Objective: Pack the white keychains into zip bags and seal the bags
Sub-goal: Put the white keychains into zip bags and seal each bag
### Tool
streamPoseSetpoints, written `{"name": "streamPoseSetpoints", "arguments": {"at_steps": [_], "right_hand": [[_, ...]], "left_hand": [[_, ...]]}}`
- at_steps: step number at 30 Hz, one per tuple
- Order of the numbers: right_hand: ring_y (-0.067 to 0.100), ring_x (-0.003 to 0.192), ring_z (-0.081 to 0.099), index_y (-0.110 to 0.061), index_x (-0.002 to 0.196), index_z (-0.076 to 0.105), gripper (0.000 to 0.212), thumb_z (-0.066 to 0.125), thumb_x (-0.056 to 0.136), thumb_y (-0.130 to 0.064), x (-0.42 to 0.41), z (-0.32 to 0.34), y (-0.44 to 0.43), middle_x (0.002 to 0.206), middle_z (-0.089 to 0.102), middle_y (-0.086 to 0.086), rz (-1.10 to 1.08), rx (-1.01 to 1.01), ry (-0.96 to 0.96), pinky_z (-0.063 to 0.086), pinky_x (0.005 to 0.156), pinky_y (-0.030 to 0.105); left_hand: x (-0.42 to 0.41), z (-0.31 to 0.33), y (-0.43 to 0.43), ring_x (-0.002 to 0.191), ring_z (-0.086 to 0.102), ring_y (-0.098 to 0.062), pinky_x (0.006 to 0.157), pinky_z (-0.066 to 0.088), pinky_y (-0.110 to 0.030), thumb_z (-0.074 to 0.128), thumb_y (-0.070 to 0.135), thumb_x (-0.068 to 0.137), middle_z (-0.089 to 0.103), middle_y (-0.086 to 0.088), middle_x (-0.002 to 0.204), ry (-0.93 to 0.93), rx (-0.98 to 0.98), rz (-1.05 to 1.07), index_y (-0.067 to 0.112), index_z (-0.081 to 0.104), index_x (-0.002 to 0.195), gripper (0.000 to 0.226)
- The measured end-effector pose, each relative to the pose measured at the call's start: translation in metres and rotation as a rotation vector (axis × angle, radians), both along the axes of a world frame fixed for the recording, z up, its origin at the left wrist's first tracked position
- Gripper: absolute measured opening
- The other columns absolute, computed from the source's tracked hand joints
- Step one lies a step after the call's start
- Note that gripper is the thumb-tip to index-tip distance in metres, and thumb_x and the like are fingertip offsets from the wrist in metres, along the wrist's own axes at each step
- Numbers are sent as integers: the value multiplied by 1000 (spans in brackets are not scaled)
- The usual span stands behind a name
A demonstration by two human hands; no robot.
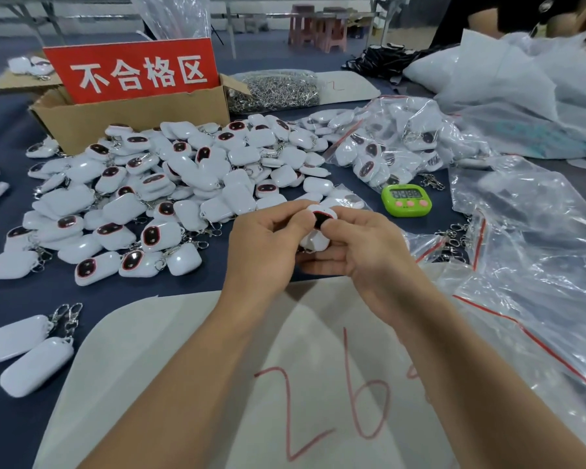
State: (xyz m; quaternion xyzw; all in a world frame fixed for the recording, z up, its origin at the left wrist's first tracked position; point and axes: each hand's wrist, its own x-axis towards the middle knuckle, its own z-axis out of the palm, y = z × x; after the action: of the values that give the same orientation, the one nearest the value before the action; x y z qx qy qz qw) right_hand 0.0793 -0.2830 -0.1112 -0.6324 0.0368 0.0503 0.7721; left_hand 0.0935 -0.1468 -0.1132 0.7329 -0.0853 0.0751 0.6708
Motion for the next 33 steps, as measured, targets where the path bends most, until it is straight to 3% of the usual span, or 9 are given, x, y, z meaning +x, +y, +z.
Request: {"name": "streamPoseSetpoints", "arguments": {"at_steps": [5,9,12,18,23,25,28,31,33], "right_hand": [[41,80,75,1,104,72,23,50,100,1,0,-1,1,92,74,24,5,-20,-12,64,79,47],[38,81,75,1,104,73,21,52,101,0,0,-3,4,97,75,28,-13,-20,-13,64,77,43],[33,78,76,-1,102,73,20,54,101,-1,-1,-4,4,95,76,25,-15,-29,-13,63,70,35],[26,78,75,-1,106,73,20,53,101,0,-3,-4,6,93,77,21,-4,-49,-11,60,66,29],[32,79,74,3,112,70,23,50,104,-2,-4,-4,9,103,74,29,0,-112,-22,62,74,36],[34,79,75,3,111,70,23,49,104,-2,-4,-4,10,101,74,27,2,-126,-29,63,80,43],[42,86,75,3,110,69,22,48,103,0,-5,-3,10,106,73,30,1,-155,-35,62,87,51],[48,88,73,3,109,66,15,57,97,5,-5,-3,12,105,72,32,10,-176,-56,61,89,54],[39,77,72,-2,109,66,17,62,94,5,-5,-4,12,96,74,28,-5,-227,-90,62,85,49]], "left_hand": [[0,0,-1,81,71,-11,80,58,-35,66,21,80,79,2,85,84,-31,-22,35,82,86,22],[-1,1,1,75,69,-7,71,54,-21,67,17,78,79,2,80,139,-46,-33,26,84,90,23],[-1,2,3,74,69,-9,70,57,-22,69,18,71,79,-4,81,179,-69,-25,25,85,88,24],[-2,5,6,78,70,-12,81,59,-38,70,23,70,79,-3,82,195,-55,7,33,84,80,21],[1,5,7,78,69,-10,81,58,-34,70,29,72,79,2,79,192,-7,52,34,84,81,18],[1,3,6,71,67,-5,69,55,-25,71,28,78,78,6,74,131,49,66,38,82,77,15],[1,-1,6,59,63,5,56,46,-11,71,22,87,74,15,66,29,155,86,45,77,70,29],[3,-1,7,59,64,4,58,45,-11,73,20,88,75,16,67,28,161,87,37,80,78,21],[4,0,7,60,64,-1,60,48,-15,73,17,89,75,10,68,69,81,73,28,83,83,16]]}}
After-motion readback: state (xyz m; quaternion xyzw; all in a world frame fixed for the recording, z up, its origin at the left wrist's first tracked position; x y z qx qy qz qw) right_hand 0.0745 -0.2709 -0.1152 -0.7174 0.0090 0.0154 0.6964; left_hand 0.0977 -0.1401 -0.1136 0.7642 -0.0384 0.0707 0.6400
